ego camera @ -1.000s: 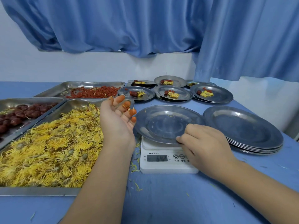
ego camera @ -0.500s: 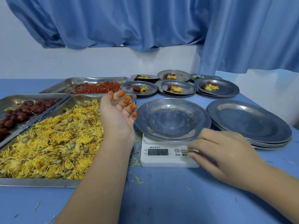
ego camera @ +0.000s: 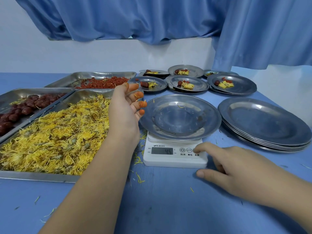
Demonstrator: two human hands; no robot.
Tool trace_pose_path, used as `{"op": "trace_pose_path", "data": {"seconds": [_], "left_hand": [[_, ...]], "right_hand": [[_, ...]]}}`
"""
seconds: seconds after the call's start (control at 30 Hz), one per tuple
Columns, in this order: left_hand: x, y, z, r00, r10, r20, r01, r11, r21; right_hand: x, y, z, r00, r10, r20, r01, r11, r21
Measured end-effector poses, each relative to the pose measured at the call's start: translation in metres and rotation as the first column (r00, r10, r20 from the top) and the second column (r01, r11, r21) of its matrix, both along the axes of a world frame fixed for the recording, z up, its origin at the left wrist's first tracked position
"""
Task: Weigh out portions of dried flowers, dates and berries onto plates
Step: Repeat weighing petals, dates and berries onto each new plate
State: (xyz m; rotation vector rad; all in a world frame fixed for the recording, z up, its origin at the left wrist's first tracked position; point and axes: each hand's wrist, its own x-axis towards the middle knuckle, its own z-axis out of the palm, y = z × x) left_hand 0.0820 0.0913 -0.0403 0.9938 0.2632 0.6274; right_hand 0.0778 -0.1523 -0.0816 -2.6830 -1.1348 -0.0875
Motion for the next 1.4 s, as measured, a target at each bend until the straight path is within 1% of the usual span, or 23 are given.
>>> {"op": "trace_pose_path", "data": {"seconds": [0.1, 0.23, 0.4, 0.57, 0.67, 0.73, 0.83, 0.9, 0.97, 1.03, 1.1, 1.17, 1.33, 1.4], "left_hand": [[0.0, 0.0, -0.001, 0.999, -0.033, -0.01, 0.034, 0.999, 0.01], [0.0, -0.001, -0.001, 1.0, -0.025, -0.016, 0.025, 0.999, 0.025], [0.003, -0.001, -0.001, 1.0, -0.01, -0.02, 0.011, 0.999, 0.045], [0.005, -0.001, 0.0, 1.0, -0.005, -0.027, 0.006, 0.999, 0.049], [0.006, -0.003, -0.001, 0.999, -0.004, -0.039, 0.007, 0.997, 0.071], [0.005, -0.005, -0.002, 0.999, -0.003, -0.032, 0.007, 0.993, 0.118], [0.003, -0.012, -0.003, 0.999, 0.014, -0.039, -0.003, 0.968, 0.249], [0.001, -0.016, -0.002, 0.998, 0.033, -0.055, -0.014, 0.95, 0.312], [0.0, -0.019, -0.002, 0.998, 0.044, -0.055, -0.022, 0.936, 0.351], [-0.002, -0.021, -0.002, 0.998, 0.051, -0.047, -0.029, 0.921, 0.388], [-0.003, -0.022, -0.001, 0.998, 0.053, -0.034, -0.034, 0.905, 0.424], [-0.005, -0.024, -0.001, 0.998, 0.056, -0.02, -0.041, 0.893, 0.448], [-0.01, -0.028, 0.0, 0.999, 0.046, 0.009, -0.045, 0.862, 0.505], [-0.011, -0.028, 0.001, 0.998, 0.056, 0.034, -0.065, 0.839, 0.541]], "right_hand": [[0.003, -0.001, 0.0, 1.0, -0.023, -0.009, 0.023, 1.0, 0.006], [0.002, 0.0, -0.001, 0.999, -0.032, -0.032, 0.032, 0.999, 0.008], [0.001, 0.004, 0.001, 0.998, -0.057, 0.025, 0.057, 0.998, -0.003], [-0.003, 0.01, 0.004, 0.994, -0.099, -0.055, 0.101, 0.994, 0.03], [-0.005, 0.012, 0.006, 0.992, -0.121, -0.028, 0.121, 0.993, 0.004], [-0.007, 0.014, 0.007, 0.992, -0.123, 0.0, 0.123, 0.992, -0.015], [-0.008, 0.014, 0.008, 0.99, -0.134, 0.035, 0.134, 0.991, 0.007], [-0.007, 0.01, 0.01, 0.981, -0.188, 0.041, 0.183, 0.978, 0.104], [-0.003, 0.006, 0.011, 0.962, -0.266, 0.057, 0.249, 0.945, 0.214], [0.004, 0.003, 0.012, 0.934, -0.347, 0.082, 0.318, 0.915, 0.248], [0.011, 0.004, 0.01, 0.913, -0.395, 0.104, 0.366, 0.904, 0.221], [0.014, 0.008, 0.007, 0.911, -0.394, 0.117, 0.372, 0.912, 0.173], [0.007, 0.018, 0.01, 0.922, -0.343, 0.177, 0.328, 0.938, 0.112], [0.002, 0.023, 0.016, 0.92, -0.311, 0.236, 0.28, 0.947, 0.157]]}}
